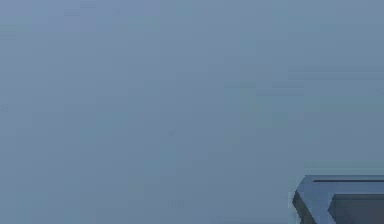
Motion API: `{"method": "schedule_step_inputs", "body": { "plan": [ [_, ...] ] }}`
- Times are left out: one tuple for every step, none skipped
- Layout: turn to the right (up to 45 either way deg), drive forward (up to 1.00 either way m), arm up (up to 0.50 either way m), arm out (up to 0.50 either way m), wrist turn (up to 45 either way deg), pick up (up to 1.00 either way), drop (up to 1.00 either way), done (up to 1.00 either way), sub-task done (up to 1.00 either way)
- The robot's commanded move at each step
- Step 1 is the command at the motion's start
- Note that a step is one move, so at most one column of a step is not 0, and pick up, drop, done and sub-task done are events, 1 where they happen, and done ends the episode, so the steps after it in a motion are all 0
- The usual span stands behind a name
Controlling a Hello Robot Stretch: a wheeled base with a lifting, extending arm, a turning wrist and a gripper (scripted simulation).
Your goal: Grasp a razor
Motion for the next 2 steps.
{"method": "schedule_step_inputs", "body": {
  "plan": [
    [0.0,0.00,0.50,0.00,0.0,0.00,0.00,0.00,0.00],
    [0.0,0.00,0.38,0.00,0.0,0.00,0.00,0.00,0.00]
  ]
}}
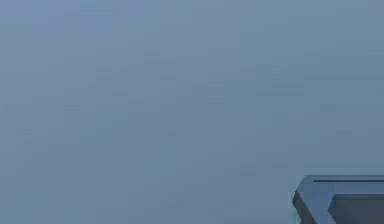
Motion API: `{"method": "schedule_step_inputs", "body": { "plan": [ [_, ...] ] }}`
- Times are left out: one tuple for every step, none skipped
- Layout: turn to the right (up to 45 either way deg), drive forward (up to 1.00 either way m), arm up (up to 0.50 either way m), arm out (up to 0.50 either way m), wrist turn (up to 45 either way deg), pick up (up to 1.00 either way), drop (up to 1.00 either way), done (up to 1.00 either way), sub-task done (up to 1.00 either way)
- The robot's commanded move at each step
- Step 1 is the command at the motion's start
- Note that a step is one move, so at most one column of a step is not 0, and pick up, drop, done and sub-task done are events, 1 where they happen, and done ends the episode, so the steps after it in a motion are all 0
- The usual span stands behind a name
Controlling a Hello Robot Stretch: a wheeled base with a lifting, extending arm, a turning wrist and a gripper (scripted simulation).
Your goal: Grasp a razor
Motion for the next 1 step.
{"method": "schedule_step_inputs", "body": {
  "plan": [
    [0.0,0.00,0.00,0.24,0.0,0.00,0.00,0.00,0.00]
  ]
}}
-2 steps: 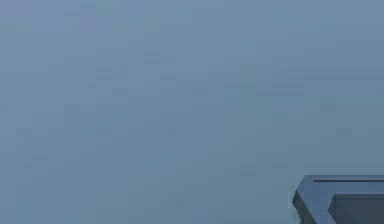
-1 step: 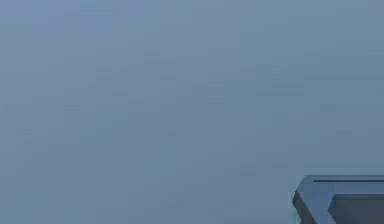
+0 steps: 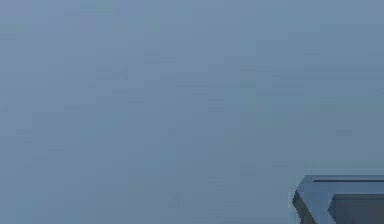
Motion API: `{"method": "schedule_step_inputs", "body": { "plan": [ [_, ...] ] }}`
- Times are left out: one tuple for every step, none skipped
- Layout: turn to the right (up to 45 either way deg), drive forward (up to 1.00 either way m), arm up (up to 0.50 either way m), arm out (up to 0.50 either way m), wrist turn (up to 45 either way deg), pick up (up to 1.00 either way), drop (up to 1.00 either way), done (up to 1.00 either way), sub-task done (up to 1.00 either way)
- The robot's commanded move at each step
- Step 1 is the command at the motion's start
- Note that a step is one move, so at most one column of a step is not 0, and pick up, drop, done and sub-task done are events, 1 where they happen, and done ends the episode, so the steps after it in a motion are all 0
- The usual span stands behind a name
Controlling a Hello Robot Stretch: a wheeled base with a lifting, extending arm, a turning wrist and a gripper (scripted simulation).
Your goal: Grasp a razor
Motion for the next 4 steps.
{"method": "schedule_step_inputs", "body": {
  "plan": [
    [0.0,0.00,0.00,0.00,45.0,0.00,0.00,0.00,0.00],
    [0.0,0.00,0.00,0.00,45.0,0.00,0.00,0.00,0.00],
    [0.0,0.00,0.00,0.00,45.0,0.00,0.00,0.00,0.00],
    [0.0,0.00,0.00,0.00,39.0,0.00,0.00,0.00,0.00]
  ]
}}
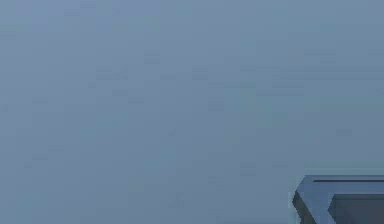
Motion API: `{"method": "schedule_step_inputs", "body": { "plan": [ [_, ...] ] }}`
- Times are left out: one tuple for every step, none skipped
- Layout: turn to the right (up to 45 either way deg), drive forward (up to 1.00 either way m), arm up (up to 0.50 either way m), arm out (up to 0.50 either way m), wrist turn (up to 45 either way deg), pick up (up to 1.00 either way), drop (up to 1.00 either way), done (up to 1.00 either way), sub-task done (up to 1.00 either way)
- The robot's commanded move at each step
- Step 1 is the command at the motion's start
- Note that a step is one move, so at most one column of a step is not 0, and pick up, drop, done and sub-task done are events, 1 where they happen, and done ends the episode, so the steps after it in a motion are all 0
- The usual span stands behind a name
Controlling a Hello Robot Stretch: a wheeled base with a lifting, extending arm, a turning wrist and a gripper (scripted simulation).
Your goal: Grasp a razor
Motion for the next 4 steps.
{"method": "schedule_step_inputs", "body": {
  "plan": [
    [0.0,0.00,-0.22,0.00,0.0,0.00,0.00,0.00,0.00],
    [0.0,0.00,0.00,0.00,0.0,1.00,0.00,0.00,0.00],
    [0.0,0.00,0.10,0.00,0.0,0.00,0.00,0.00,0.00],
    [0.0,0.00,0.00,0.00,0.0,0.00,0.00,1.00,0.00]
  ]
}}
